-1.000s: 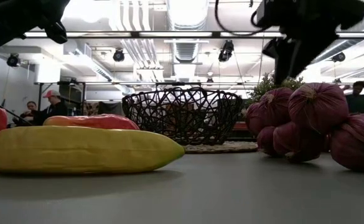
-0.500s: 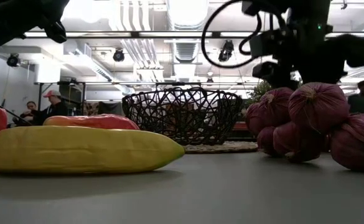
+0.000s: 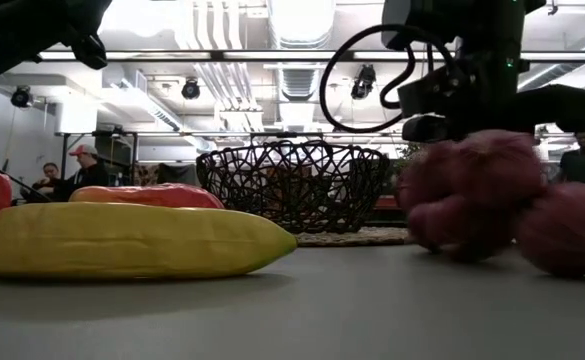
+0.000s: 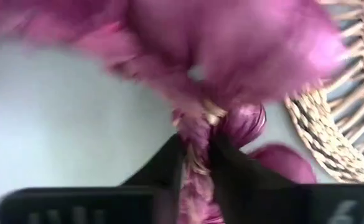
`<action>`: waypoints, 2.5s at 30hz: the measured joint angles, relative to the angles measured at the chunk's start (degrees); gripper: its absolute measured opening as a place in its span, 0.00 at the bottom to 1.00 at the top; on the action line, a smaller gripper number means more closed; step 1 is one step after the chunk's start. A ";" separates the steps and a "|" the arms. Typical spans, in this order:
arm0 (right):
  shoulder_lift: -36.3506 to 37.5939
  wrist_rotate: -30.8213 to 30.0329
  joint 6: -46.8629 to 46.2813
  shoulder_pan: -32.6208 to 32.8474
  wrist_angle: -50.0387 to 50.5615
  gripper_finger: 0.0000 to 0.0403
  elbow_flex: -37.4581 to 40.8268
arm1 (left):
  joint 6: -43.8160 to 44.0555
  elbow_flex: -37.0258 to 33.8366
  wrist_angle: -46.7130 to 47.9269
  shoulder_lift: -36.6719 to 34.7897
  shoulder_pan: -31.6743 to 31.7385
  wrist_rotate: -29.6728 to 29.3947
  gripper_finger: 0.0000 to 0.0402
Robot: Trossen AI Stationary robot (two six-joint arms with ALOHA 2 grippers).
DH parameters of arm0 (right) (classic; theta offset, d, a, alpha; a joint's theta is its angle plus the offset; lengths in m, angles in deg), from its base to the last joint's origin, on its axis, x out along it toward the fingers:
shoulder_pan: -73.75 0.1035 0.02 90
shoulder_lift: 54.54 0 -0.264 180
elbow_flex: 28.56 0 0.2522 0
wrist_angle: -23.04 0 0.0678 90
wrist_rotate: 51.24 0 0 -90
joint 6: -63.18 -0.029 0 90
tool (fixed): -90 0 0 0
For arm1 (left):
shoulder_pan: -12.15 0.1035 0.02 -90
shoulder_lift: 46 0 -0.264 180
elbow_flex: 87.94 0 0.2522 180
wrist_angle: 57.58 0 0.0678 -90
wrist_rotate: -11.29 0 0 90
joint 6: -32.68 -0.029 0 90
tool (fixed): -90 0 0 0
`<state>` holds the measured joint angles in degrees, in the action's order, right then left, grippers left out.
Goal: Build produce basket
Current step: Put the purple garlic into the basket, then put the green lime into the basket
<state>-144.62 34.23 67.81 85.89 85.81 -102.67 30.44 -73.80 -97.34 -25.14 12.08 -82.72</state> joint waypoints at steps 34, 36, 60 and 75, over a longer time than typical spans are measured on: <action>12.90 -41.72 26.51 -3.74 -16.96 0.04 -20.33 | -0.03 0.00 0.03 0.07 0.00 -0.01 0.00; 11.55 -38.94 29.82 -6.77 -18.79 0.04 -21.28 | -0.09 0.00 0.03 0.08 0.01 -0.88 0.00; -11.43 -16.07 26.05 -33.43 -23.02 0.05 -23.70 | -0.17 0.02 0.02 0.02 0.02 -2.87 0.00; -12.79 -16.49 22.75 -33.57 -24.47 0.30 -23.70 | -1.26 0.00 0.04 0.04 0.01 -4.05 0.00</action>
<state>-157.41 17.74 90.56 52.32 61.34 -126.37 29.17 -73.79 -97.30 -25.09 12.09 -86.77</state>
